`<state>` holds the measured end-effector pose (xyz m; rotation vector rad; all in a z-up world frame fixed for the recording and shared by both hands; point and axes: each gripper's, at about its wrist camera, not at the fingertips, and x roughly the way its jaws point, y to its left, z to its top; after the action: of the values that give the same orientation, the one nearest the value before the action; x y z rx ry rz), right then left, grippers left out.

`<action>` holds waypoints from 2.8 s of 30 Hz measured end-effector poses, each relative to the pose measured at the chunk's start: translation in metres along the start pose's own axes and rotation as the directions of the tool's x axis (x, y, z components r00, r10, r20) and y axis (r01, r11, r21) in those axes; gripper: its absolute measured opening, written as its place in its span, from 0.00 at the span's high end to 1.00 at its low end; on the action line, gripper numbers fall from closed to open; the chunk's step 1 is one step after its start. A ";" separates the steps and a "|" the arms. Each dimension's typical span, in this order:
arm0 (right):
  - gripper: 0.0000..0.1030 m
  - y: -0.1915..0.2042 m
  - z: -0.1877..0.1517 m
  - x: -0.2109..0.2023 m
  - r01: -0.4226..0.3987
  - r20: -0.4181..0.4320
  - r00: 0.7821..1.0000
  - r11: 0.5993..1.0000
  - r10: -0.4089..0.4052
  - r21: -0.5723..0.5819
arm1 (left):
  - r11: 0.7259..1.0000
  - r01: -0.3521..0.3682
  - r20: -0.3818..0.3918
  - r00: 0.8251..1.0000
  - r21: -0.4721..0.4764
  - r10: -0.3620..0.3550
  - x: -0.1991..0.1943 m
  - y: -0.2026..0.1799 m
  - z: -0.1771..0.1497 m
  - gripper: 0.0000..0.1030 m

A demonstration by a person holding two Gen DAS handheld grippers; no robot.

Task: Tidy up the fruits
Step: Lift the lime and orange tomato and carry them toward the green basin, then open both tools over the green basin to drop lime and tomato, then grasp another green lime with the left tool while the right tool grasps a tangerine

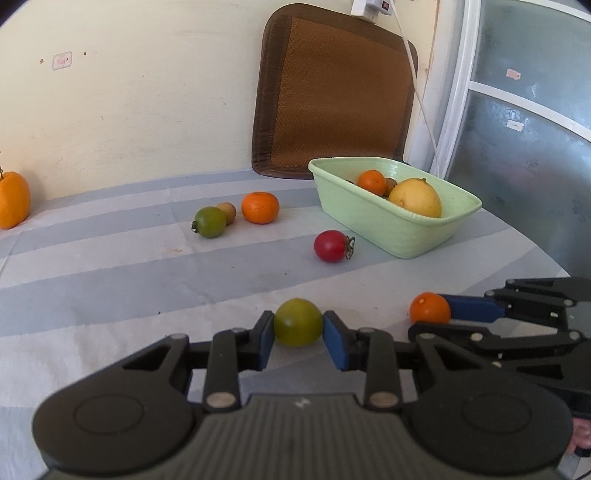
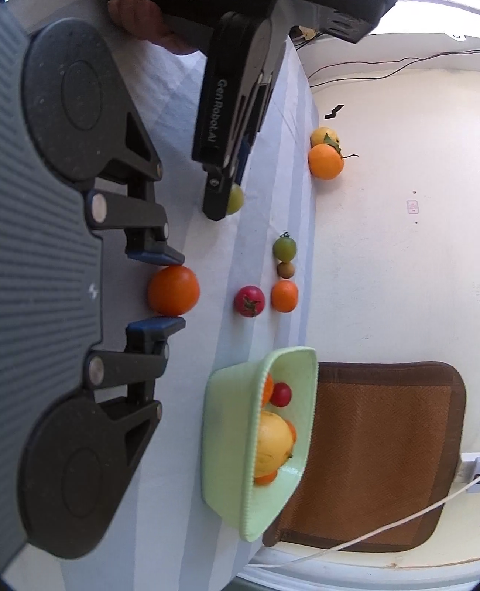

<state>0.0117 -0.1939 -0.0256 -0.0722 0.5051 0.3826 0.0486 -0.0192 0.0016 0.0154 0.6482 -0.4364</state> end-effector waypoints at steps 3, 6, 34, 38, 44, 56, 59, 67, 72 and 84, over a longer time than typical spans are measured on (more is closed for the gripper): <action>0.69 -0.002 0.001 0.002 -0.005 -0.002 1.000 1.000 0.005 0.010 | 1.000 0.003 0.002 1.000 -0.005 -0.003 0.001 0.000 0.000 0.72; 0.70 -0.002 0.000 0.001 -0.006 0.002 1.000 1.000 0.006 0.011 | 1.000 0.011 0.005 1.000 -0.017 -0.011 0.001 0.003 0.000 0.72; 0.70 -0.035 0.011 -0.021 -0.016 0.121 0.993 0.993 0.002 0.120 | 0.992 0.094 0.061 0.994 -0.082 -0.090 -0.006 -0.005 0.030 0.72; 0.70 -0.056 0.022 -0.031 0.026 0.193 0.980 0.989 -0.054 0.146 | 0.988 0.138 0.088 0.987 -0.075 -0.131 0.004 -0.017 0.063 0.72; 0.70 -0.093 0.036 -0.024 0.091 0.224 0.964 0.972 -0.140 0.215 | 0.982 0.183 0.092 0.980 -0.046 -0.178 0.044 -0.040 0.111 0.72; 0.68 -0.131 0.034 0.001 0.194 0.162 0.959 0.957 -0.232 0.216 | 0.994 0.086 0.004 0.996 -0.063 -0.085 0.108 -0.053 0.122 0.55; 0.50 -0.127 0.033 -0.004 0.210 0.177 0.951 0.951 -0.253 0.227 | 0.993 0.098 0.025 0.995 -0.059 -0.097 0.097 -0.051 0.121 0.54; 0.48 -0.100 0.035 -0.029 0.161 0.279 0.932 0.955 -0.231 0.250 | 0.997 0.056 0.159 0.986 -0.055 -0.046 0.020 -0.018 0.089 0.47; 0.52 -0.065 0.034 -0.030 0.106 0.295 0.942 0.977 -0.158 0.187 | 0.989 -0.103 0.159 0.980 -0.104 0.119 -0.014 0.035 0.051 0.47; 0.63 0.001 0.074 0.036 0.002 0.124 0.992 0.996 0.010 -0.093 | 0.963 -0.208 0.081 0.971 -0.169 0.224 -0.006 0.079 0.016 0.50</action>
<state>0.0742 -0.1690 0.0212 -0.1361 0.3642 0.4118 0.0848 0.0523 0.0087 -0.0869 0.5742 -0.1719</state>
